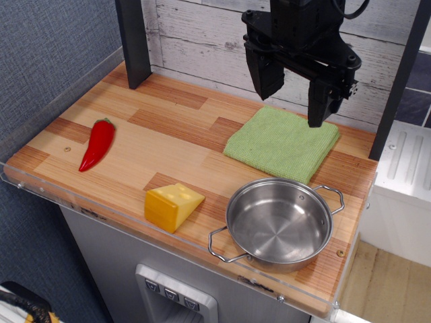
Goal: Move the green cloth to the right of the red pepper
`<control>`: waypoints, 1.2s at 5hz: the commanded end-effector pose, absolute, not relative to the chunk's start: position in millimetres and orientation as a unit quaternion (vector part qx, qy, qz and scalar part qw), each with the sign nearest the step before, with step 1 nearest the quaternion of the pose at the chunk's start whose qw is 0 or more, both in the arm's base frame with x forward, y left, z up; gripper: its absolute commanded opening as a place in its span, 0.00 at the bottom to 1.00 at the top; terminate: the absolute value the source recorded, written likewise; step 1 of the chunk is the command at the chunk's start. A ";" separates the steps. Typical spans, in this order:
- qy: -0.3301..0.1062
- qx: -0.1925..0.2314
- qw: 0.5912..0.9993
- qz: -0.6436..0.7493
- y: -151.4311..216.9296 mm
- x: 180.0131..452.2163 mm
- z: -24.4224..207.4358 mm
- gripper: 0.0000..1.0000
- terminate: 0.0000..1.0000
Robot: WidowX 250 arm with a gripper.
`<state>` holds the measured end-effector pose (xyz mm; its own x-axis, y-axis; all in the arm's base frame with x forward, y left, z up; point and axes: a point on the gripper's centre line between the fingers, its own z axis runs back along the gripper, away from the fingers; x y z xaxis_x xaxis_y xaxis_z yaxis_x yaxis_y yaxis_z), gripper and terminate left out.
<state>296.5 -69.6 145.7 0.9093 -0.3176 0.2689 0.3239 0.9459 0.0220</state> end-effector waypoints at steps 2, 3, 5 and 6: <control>-0.118 -0.006 0.982 -0.150 -56.2 308.6 134.8 1.00 0.00; -0.122 -0.005 0.985 -0.125 -39.3 322.4 128.8 1.00 0.00; -0.113 -0.015 0.988 -0.104 -18.9 357.2 95.3 0.00 0.00; -0.117 -0.002 0.985 -0.123 -20.0 375.2 78.4 0.00 0.00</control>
<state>369.9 -19.3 60.8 0.9538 -0.2377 0.1838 0.2403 0.9707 0.0086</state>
